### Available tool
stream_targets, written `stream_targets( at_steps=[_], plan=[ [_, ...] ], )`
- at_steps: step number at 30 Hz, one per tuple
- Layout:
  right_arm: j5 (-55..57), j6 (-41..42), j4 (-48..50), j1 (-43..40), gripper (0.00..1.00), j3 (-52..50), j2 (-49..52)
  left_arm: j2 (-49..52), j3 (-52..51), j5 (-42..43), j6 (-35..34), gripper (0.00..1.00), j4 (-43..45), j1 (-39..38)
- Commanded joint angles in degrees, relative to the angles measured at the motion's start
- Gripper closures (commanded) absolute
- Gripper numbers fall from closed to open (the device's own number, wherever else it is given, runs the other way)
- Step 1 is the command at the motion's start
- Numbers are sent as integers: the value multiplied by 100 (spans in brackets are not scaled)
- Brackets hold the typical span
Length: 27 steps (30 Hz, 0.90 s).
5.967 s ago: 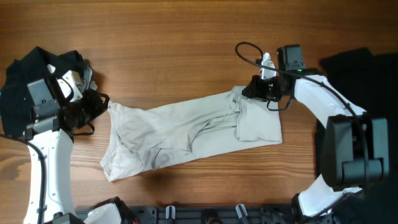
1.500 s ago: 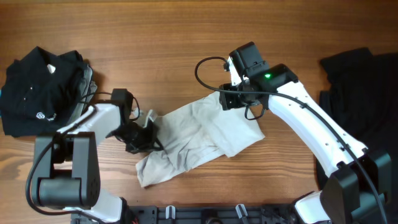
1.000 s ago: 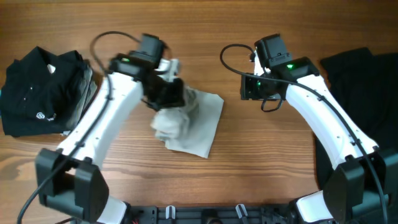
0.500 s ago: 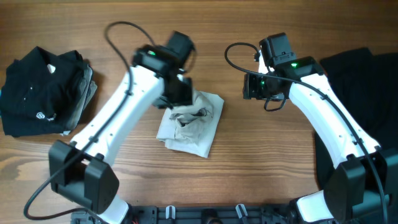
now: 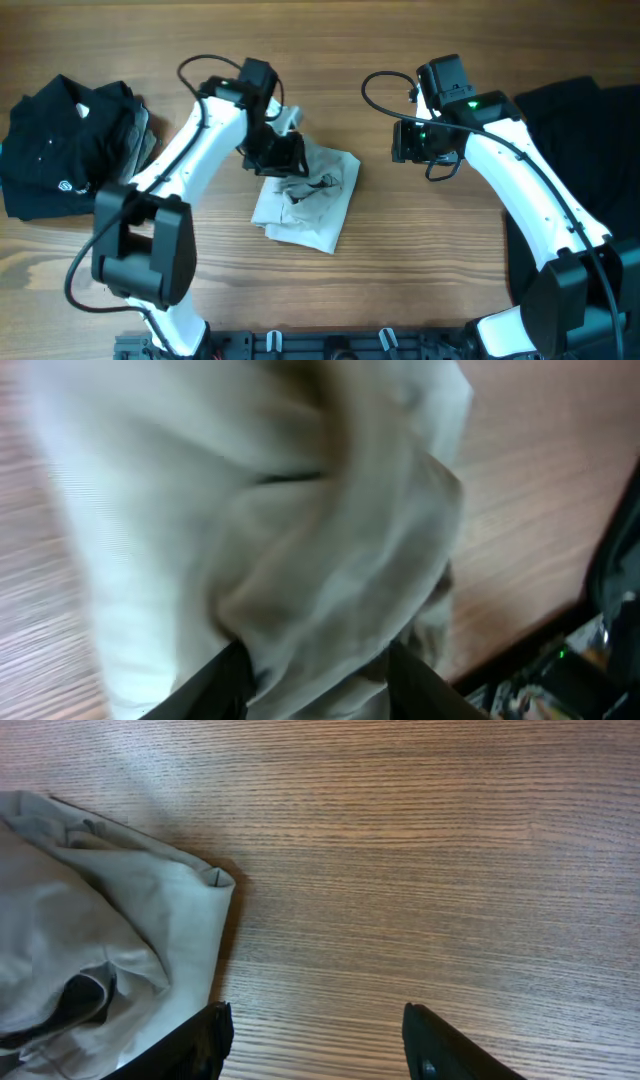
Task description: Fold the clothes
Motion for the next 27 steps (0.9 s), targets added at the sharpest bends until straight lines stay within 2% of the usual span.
stream_targets(
  at_steps=[1,2,5,8,9,11,14,17,19,21,22,24,27],
  plan=[
    [125,7,-68,-9,41,44,26,367,-46,142,142,85,44,-251],
    [160,4,-79,-9,41,44,26,369,-46,245,142,96,61,-286],
    [210,7,-70,-9,41,44,26,240,151,822,-153,96,92,-317],
    [214,9,-57,-9,41,44,26,90,273,1298,-422,96,625,-444],
    [212,4,-59,-9,41,44,26,103,273,1290,-634,95,997,-636],
    [210,-31,-107,-9,40,44,26,105,273,1290,-656,80,1196,-949],
    [201,-293,-160,-9,39,44,26,59,280,1172,-721,71,778,-1064],
    [-116,-621,-133,-9,38,44,26,-275,321,1113,-540,71,157,-577],
    [-1858,-1871,-15,24,40,44,26,-575,321,649,-389,72,-216,-63],
    [-2734,-2118,31,284,40,44,26,-789,321,-129,-391,78,-516,468],
    [-2739,-2116,63,511,40,44,26,-833,321,-584,-420,79,-575,776],
    [-2406,-2105,245,1180,36,44,31,-824,319,-721,-411,81,-586,1191],
    [-885,-1545,520,2190,36,42,267,-824,319,-1123,-417,83,-610,1727]
  ],
)
